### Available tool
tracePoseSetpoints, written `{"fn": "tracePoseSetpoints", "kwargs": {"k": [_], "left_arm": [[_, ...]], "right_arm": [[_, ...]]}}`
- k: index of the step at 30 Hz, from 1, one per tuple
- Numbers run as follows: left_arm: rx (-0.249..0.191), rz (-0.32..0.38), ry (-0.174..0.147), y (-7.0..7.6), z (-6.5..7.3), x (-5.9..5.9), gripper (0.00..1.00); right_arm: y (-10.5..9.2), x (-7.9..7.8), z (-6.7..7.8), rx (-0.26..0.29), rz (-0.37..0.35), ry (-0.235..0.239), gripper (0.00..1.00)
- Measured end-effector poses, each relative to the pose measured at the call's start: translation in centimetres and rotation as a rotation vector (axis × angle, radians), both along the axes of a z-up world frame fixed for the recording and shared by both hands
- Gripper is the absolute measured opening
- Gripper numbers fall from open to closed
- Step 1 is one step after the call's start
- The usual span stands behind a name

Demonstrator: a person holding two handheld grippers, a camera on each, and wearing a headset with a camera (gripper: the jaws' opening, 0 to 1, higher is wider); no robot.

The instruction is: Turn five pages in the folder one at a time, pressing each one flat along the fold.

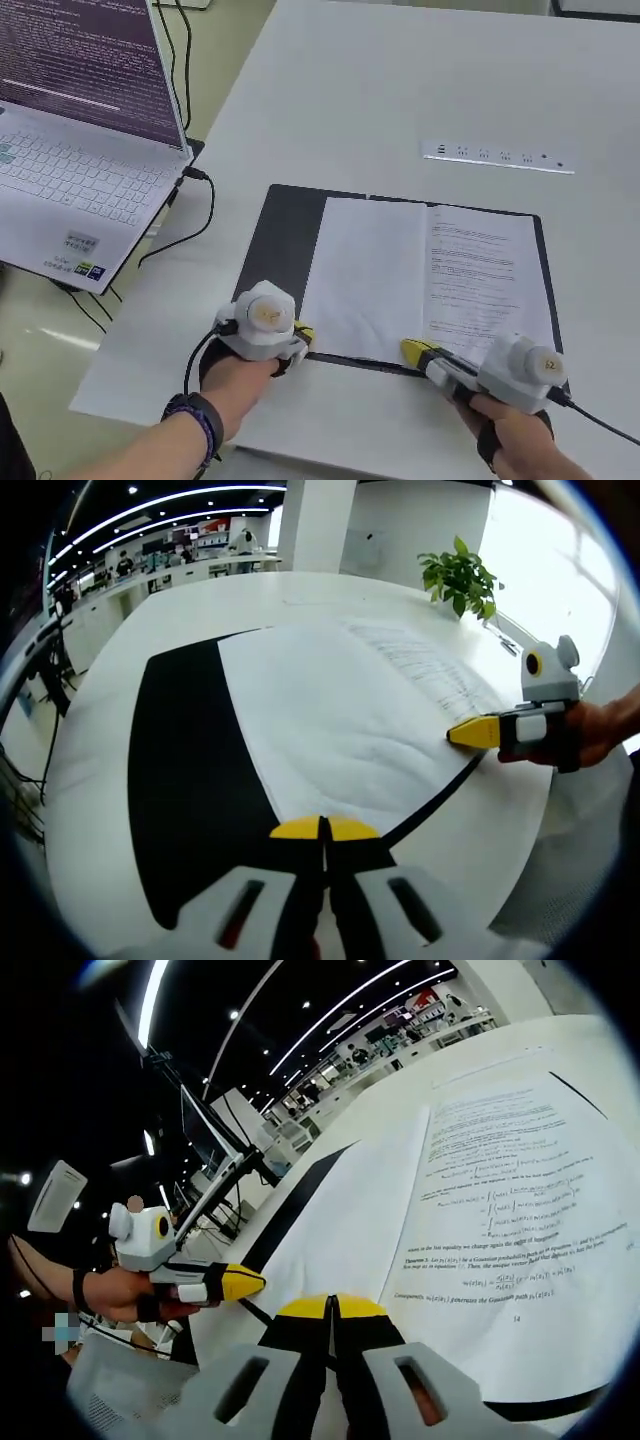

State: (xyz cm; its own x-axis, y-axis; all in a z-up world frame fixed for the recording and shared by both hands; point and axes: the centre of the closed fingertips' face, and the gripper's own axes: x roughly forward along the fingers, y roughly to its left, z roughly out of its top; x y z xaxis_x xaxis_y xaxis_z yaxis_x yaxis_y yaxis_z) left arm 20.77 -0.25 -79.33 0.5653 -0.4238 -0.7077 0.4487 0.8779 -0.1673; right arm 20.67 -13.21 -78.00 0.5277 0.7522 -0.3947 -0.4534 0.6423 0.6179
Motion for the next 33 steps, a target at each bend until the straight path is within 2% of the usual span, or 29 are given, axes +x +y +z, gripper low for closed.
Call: {"fn": "tracePoseSetpoints", "kwargs": {"k": [3, 6, 9, 10, 11, 12, 14, 20, 23, 25, 30, 33], "left_arm": [[0.012, -0.005, 0.008, -0.1, 0.0, 0.0, 0.0], [0.041, -0.023, 0.0, -0.2, 0.0, -0.2, 0.0], [0.013, -0.017, 0.026, -0.3, 0.1, -0.2, 0.01], [0.023, -0.022, 0.03, -0.3, 0.1, -0.3, 0.02], [0.052, -0.033, 0.031, -0.1, 0.1, -0.4, 0.02], [0.048, -0.03, 0.031, -0.2, 0.3, -0.5, 0.03], [0.03, -0.026, 0.025, -0.3, 0.8, -0.6, 0.07], [0.024, -0.015, 0.012, 0.1, 1.9, -0.8, 0.1], [0.022, -0.015, 0.0, 0.1, 2.5, -1.0, 0.13], [0.02, -0.022, -0.008, 0.0, 2.9, -1.1, 0.14], [0.025, -0.04, -0.027, -0.1, 3.8, -1.4, 0.15], [0.024, -0.052, -0.037, -0.1, 4.6, -1.6, 0.17]], "right_arm": [[0.0, -0.1, 0.1, -0.011, 0.006, 0.005, 0.0], [-0.1, -0.3, 0.0, -0.018, 0.009, 0.008, 0.0], [-0.4, -0.5, 0.3, -0.022, 0.013, 0.012, 0.0], [-0.5, -0.5, 0.4, -0.022, 0.013, 0.011, 0.0], [-0.6, -0.5, 0.6, -0.022, 0.011, 0.011, 0.0], [-0.8, -0.4, 0.8, -0.022, 0.009, 0.01, 0.0], [-1.0, -0.3, 1.0, -0.022, 0.008, 0.006, 0.0], [-1.9, 0.0, 2.3, -0.016, 0.006, -0.01, 0.06], [-2.4, 0.4, 2.8, -0.023, 0.004, -0.035, 0.08], [-2.8, 0.6, 3.3, -0.029, 0.002, -0.049, 0.1], [-4.0, 0.6, 3.4, -0.055, 0.005, -0.063, 0.12], [-4.9, 0.5, 4.1, -0.078, 0.015, -0.087, 0.15]]}}
